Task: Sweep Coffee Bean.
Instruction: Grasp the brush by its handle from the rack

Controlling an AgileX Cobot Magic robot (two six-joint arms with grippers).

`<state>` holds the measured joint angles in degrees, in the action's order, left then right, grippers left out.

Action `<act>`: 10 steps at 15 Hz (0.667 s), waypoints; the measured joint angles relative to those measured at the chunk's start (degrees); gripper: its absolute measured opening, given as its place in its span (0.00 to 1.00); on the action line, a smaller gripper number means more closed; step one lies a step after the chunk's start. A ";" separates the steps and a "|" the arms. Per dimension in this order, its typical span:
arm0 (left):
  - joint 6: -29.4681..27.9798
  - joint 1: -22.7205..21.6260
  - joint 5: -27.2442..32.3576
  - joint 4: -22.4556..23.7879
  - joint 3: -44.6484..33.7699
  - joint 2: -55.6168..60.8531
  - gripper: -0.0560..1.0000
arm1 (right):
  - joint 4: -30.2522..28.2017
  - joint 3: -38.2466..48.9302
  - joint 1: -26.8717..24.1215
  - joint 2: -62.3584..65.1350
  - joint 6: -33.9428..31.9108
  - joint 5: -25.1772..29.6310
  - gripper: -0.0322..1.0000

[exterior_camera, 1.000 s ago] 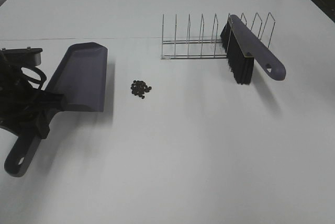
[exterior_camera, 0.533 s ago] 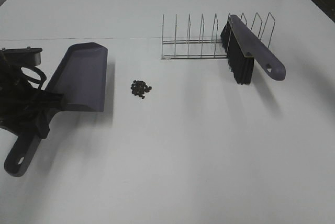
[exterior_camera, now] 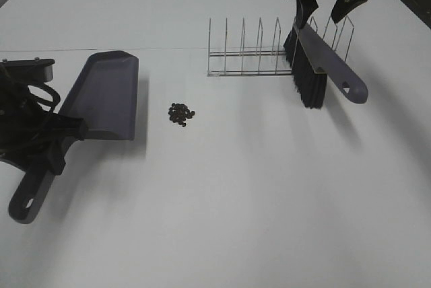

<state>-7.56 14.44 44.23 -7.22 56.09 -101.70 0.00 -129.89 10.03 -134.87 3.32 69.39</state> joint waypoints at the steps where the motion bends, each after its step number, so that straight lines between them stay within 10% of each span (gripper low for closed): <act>1: 0.00 0.00 0.00 0.00 0.00 0.00 0.38 | 0.00 -1.03 0.00 -1.38 -0.06 0.06 0.62; 10: 0.00 0.00 -0.17 0.00 0.00 0.00 0.38 | -0.40 -1.72 -1.15 -9.34 -1.49 -4.41 0.62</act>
<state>-7.56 14.44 44.06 -7.22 56.09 -101.70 -0.40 -131.61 8.88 -144.21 1.83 64.97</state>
